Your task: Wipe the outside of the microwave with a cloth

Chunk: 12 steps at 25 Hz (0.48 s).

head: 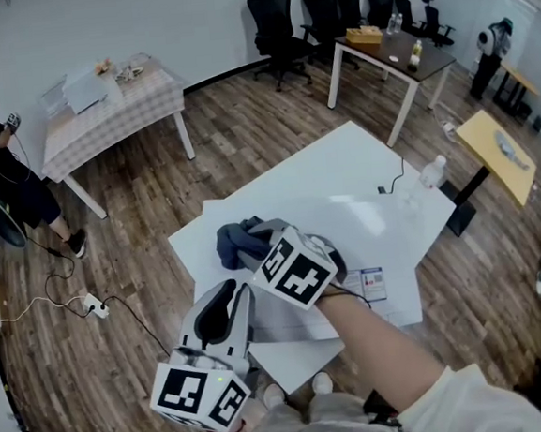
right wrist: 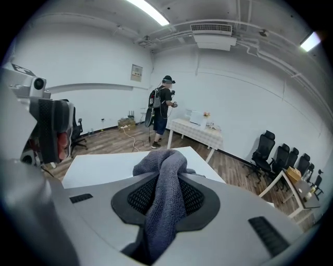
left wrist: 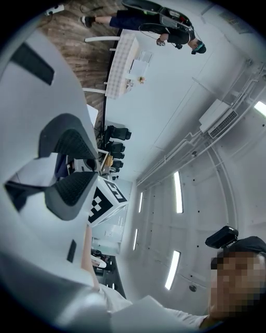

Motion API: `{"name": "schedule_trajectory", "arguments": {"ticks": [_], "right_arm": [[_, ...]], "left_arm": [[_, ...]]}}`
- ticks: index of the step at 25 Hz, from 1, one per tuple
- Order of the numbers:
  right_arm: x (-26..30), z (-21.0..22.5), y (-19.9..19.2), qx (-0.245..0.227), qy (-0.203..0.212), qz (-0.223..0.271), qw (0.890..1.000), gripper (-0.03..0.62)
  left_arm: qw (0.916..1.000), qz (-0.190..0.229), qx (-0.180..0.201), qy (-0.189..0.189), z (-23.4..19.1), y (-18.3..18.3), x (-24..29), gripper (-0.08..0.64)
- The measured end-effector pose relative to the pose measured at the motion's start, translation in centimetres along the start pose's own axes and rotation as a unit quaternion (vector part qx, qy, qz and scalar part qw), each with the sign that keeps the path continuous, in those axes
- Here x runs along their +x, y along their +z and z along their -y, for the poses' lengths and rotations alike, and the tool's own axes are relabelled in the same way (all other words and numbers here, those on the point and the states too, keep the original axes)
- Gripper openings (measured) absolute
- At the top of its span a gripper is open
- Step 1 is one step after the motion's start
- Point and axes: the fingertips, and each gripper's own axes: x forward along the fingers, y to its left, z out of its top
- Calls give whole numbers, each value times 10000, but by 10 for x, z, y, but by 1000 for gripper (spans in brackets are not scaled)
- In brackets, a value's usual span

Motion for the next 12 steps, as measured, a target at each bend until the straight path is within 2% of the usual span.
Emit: {"name": "schedule_trajectory", "arguments": {"ticks": [4,12], "right_arm": [[-25,14,-22,-40,-29,-96,9999,100],[-70,41,-67,33,-389,-272,9989,100]], "left_arm": [[9998,-141,-57,-106,8,-8,9,64],[9986,-320,-37,-409,33,-19,28,64]]}}
